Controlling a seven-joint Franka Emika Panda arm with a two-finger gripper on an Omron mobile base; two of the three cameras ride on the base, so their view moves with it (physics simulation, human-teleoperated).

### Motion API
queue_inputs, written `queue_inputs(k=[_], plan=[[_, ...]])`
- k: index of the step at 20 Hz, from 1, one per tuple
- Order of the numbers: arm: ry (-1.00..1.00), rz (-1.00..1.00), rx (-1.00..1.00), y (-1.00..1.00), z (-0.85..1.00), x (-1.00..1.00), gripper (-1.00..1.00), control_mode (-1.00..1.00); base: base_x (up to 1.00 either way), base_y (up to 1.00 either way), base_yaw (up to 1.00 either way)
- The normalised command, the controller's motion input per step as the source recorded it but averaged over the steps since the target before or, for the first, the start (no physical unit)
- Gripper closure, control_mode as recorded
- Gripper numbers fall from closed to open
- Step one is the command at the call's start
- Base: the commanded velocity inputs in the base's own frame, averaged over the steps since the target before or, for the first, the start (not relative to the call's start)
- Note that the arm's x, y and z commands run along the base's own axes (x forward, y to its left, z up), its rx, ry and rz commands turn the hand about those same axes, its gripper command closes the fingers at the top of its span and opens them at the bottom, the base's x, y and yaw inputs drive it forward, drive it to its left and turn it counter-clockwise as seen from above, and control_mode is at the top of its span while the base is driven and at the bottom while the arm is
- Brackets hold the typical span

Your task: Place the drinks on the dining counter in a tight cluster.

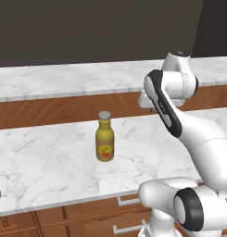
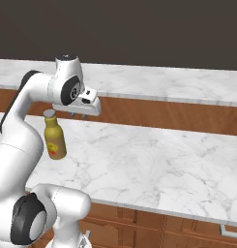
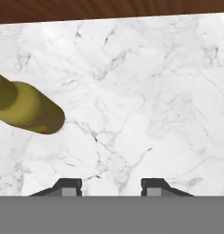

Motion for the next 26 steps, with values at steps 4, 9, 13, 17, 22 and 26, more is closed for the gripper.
queue_inputs(k=[4, 9, 13, 17, 22, 26], plan=[[0.0, -0.07, 0.0, 0.0, -0.02, 0.02, -1.0, -1.0, 0.0, 0.0, 0.0], [-0.16, 0.0, 0.02, 0.65, 0.07, -0.1, -1.0, -1.0, 0.0, 0.0, 0.0], [-0.18, 0.0, 0.03, 0.99, 0.19, 0.0, -1.0, -1.0, 0.0, 0.0, 0.0], [-0.05, 0.05, 0.03, 0.69, 0.14, 0.0, -1.0, -1.0, 0.0, 0.0, 0.0], [0.11, 0.04, 0.0, 0.66, 0.08, 0.04, -1.0, -1.0, 0.0, 0.0, 0.0], [0.23, 0.02, -0.03, 0.51, 0.14, 0.28, -1.0, -1.0, 0.0, 0.0, 0.0]])
